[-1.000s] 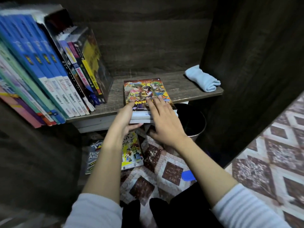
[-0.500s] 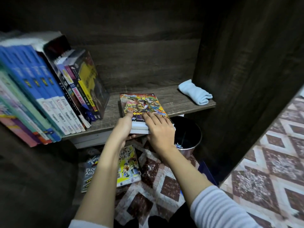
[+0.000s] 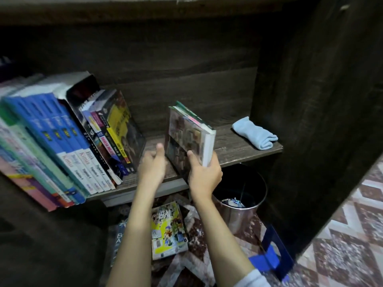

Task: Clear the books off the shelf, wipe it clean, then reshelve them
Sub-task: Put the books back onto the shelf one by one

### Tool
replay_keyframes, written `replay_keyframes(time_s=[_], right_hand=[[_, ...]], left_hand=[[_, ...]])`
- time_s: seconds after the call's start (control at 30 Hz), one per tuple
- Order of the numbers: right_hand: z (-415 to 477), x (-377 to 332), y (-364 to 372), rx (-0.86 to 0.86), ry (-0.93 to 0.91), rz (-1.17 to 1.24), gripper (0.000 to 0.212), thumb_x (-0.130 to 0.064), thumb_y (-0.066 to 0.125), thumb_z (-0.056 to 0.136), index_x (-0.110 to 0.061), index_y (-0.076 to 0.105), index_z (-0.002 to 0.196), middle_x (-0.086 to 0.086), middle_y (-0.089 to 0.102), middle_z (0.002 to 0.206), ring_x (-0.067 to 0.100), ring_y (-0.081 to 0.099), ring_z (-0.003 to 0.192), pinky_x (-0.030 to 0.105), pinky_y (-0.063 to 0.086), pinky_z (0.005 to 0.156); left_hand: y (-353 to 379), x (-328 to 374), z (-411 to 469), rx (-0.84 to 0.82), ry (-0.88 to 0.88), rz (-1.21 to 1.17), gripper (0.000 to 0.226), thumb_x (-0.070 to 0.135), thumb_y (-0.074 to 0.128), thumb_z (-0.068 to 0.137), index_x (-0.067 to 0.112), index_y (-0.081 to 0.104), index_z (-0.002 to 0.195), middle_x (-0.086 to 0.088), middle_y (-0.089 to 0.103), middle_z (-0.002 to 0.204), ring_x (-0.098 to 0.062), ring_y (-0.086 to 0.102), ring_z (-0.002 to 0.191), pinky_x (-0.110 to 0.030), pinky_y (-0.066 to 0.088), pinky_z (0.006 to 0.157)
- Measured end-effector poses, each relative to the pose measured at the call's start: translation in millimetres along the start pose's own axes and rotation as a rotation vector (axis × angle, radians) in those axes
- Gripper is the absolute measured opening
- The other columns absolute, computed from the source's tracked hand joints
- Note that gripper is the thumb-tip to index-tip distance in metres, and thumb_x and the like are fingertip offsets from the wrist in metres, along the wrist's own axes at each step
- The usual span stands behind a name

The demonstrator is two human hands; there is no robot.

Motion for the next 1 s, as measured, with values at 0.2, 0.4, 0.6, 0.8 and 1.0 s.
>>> replay_keyframes(time_s=[0.2,0.4,0.6,0.8,1.0], right_hand=[[6,52,9,0.171,0.527,0.505,0.021,-0.005,0.077,0.072,-0.013,0.066,0.088,0.008,0.069,0.083,0.024,0.065,0.073,0.037,0.055,0.068],[-5,74,21,0.267,0.863,0.867,0.039,0.005,0.069,0.076,0.002,0.055,0.112,0.023,0.065,0.101,0.031,0.063,0.067,0.039,0.053,0.056],[-4,77,33,0.294,0.821,0.868,0.043,0.002,0.067,0.081,-0.013,0.044,0.114,0.017,0.06,0.104,0.029,0.062,0.072,0.046,0.053,0.069],[10,88,39,0.268,0.771,0.64,0.053,-0.01,0.075,0.078,-0.011,0.038,0.116,0.022,0.054,0.121,0.031,0.062,0.089,0.042,0.052,0.076],[45,71,-4,0.18,0.478,-0.196,0.122,-0.037,0.087,0.059,-0.013,0.008,0.148,0.016,0.021,0.147,0.035,0.028,0.134,0.045,0.026,0.106]], left_hand=[[51,-47,-6,-0.353,-0.35,-0.214,0.044,0.037,0.031,0.102,0.004,0.05,0.125,-0.013,0.061,0.101,-0.02,0.057,0.08,-0.034,0.049,0.065],[73,-43,2,-0.388,-0.289,-0.249,0.019,0.025,0.042,0.101,0.012,0.053,0.096,-0.009,0.062,0.09,-0.014,0.056,0.066,-0.027,0.048,0.062],[68,-37,18,-0.258,-0.112,0.134,0.03,0.027,0.046,0.098,0.002,0.063,0.102,-0.025,0.064,0.111,-0.037,0.061,0.103,-0.037,0.05,0.087],[73,-31,26,-0.268,-0.084,0.291,0.035,0.023,0.04,0.1,0.002,0.055,0.123,-0.024,0.054,0.129,-0.037,0.049,0.12,-0.032,0.039,0.091],[82,-44,35,-0.329,-0.141,0.144,0.03,0.028,0.047,0.096,0.005,0.06,0.11,-0.022,0.063,0.113,-0.038,0.062,0.102,-0.045,0.051,0.089]])
Point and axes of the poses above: each hand's wrist, its own z-axis towards the middle knuckle, its own y-axis out of the palm, x = y × z, the point moved 7 cm from there along z, towards the middle knuckle
